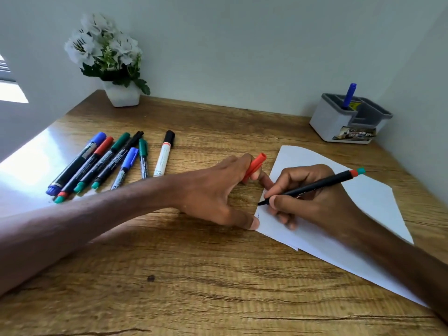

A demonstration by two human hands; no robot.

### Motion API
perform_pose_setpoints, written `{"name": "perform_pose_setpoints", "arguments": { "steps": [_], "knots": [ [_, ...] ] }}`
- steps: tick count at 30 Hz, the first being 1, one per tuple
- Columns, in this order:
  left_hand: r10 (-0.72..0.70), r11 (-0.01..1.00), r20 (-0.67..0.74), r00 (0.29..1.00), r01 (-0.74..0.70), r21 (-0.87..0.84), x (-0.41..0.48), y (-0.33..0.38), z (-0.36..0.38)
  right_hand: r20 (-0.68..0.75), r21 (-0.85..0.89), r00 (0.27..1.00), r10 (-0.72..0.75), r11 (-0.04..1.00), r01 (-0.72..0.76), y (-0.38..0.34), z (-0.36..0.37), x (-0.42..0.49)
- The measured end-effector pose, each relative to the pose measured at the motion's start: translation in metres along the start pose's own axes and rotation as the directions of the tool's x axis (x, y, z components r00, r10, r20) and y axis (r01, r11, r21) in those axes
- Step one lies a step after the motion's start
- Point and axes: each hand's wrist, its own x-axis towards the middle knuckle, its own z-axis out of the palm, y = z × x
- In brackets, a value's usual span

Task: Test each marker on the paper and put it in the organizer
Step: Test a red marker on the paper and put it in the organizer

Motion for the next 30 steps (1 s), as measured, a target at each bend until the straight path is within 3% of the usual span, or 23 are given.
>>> {"name": "perform_pose_setpoints", "arguments": {
  "steps": [7, 30],
  "knots": [
    [0.029, 0.998, 0.008, 1.0, -0.028, -0.056, -0.0005, 0.0004, -0.0013, -0.05, -0.204, 0.989, -0.138, 0.971, 0.125, 0.0032, 0.0035, -0.0059],
    [0.034, 0.997, 0.021, 0.999, -0.033, -0.067, -0.0013, 0.0018, -0.0022, -0.034, -0.257, 0.983, -0.182, 0.952, 0.168, 0.0056, 0.0054, -0.0037]
  ]
}}
